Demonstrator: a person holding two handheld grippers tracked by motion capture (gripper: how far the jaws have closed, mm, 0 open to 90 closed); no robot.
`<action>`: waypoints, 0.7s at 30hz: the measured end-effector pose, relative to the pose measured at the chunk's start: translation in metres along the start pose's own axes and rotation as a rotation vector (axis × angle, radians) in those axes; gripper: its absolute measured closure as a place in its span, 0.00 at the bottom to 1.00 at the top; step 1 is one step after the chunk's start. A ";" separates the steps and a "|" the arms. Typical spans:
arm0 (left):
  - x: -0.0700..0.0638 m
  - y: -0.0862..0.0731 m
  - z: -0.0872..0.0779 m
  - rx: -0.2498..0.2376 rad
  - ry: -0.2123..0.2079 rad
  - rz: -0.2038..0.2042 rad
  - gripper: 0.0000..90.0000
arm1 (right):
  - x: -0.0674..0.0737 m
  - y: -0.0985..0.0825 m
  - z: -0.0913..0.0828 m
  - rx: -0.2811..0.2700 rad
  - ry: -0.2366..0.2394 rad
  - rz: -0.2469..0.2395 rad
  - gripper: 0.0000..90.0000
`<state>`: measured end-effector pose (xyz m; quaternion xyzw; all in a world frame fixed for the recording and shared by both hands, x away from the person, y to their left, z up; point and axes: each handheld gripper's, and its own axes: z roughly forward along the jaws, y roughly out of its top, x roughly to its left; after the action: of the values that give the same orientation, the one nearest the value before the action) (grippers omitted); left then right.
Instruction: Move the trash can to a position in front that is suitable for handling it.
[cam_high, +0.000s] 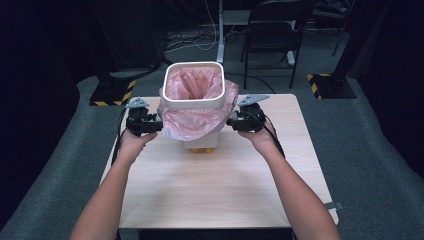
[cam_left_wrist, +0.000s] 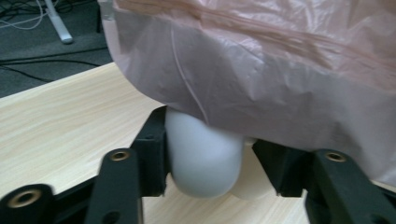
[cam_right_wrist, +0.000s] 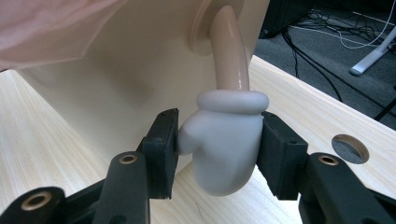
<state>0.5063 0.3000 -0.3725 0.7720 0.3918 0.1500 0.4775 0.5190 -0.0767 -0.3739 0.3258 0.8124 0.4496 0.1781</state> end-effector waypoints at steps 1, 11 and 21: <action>0.002 0.000 0.000 0.000 -0.009 -0.012 0.59 | 0.000 0.000 0.000 -0.001 0.001 0.001 0.57; 0.002 0.001 0.005 0.006 -0.013 -0.012 0.58 | -0.001 0.004 0.004 -0.002 0.006 0.003 0.56; 0.000 0.006 0.011 0.022 0.003 -0.003 0.58 | -0.002 0.006 0.007 -0.006 0.016 0.012 0.57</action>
<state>0.5162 0.2919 -0.3732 0.7765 0.3952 0.1459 0.4686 0.5273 -0.0717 -0.3730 0.3264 0.8106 0.4556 0.1696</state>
